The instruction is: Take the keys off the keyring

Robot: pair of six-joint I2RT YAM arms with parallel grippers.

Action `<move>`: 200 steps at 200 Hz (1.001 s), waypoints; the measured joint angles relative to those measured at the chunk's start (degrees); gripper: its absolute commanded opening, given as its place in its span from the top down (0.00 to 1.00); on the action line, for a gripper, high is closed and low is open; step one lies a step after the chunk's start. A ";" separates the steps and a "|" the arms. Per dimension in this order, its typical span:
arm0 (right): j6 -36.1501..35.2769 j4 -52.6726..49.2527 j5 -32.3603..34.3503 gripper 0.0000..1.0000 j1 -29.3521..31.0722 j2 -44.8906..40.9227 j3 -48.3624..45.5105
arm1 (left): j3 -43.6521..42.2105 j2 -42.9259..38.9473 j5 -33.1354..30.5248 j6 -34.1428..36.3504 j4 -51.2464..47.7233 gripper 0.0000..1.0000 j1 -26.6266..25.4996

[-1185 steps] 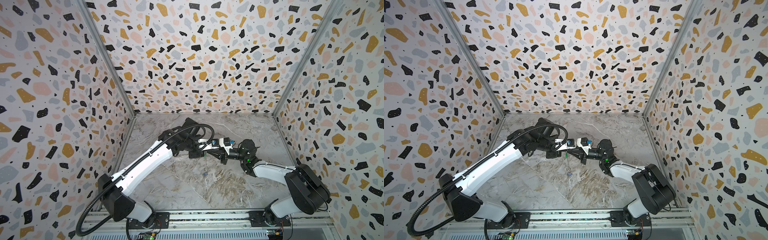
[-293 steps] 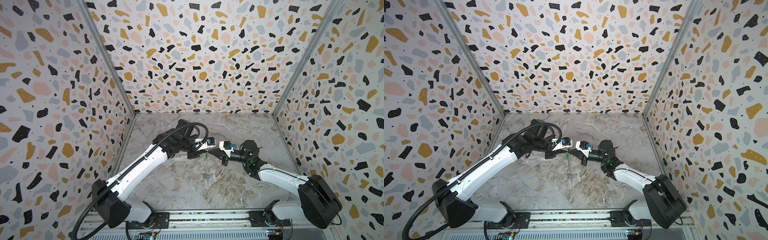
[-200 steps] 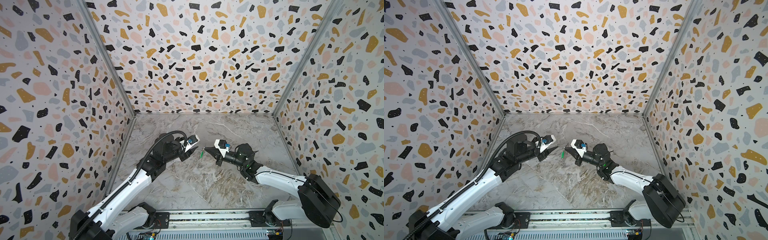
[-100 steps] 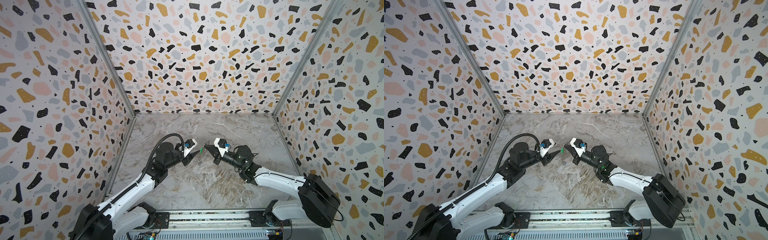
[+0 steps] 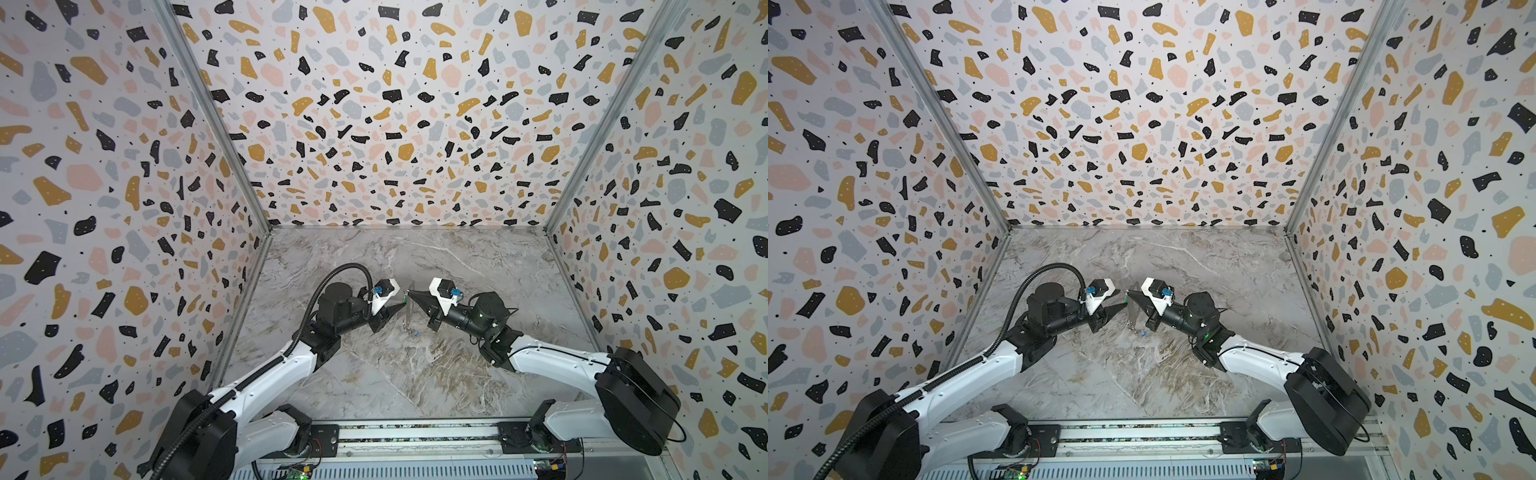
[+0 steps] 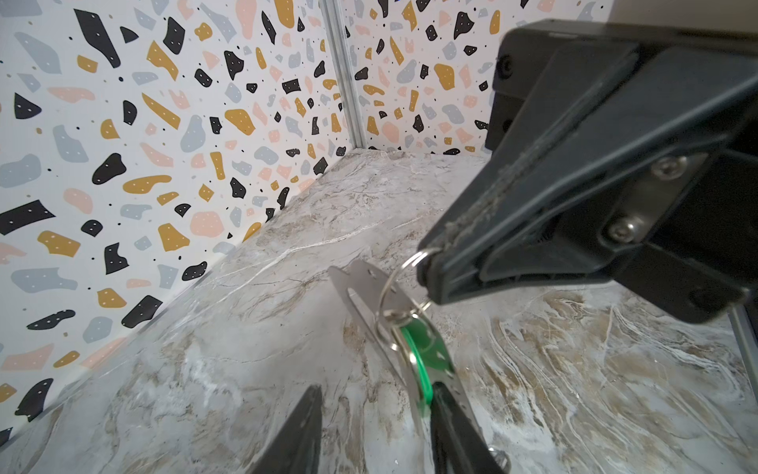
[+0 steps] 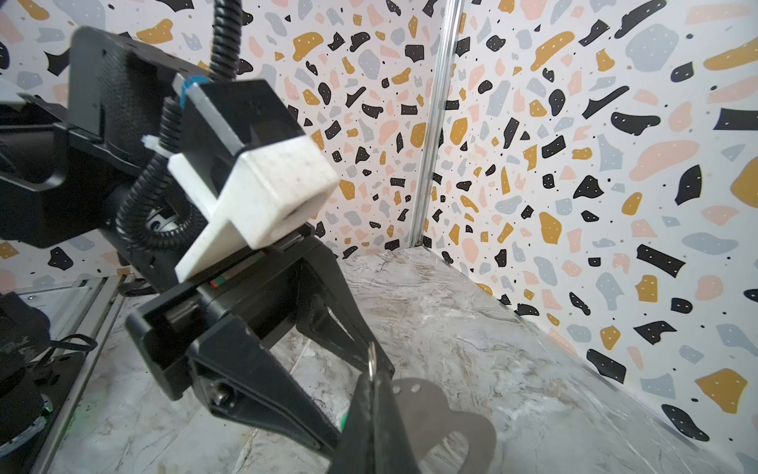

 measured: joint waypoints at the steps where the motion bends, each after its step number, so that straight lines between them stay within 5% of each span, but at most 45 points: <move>1: 0.00 0.02 -0.02 1.00 0.00 0.00 -0.02 | 0.00 0.00 0.00 0.02 0.00 0.56 0.00; 169: 0.02 1.92 -0.48 1.00 0.09 0.68 -0.61 | -0.31 0.31 0.35 0.26 2.64 0.61 0.00; 200: 0.02 2.27 -0.46 1.00 0.11 0.76 -0.61 | -0.31 0.87 1.20 0.42 2.93 0.68 0.00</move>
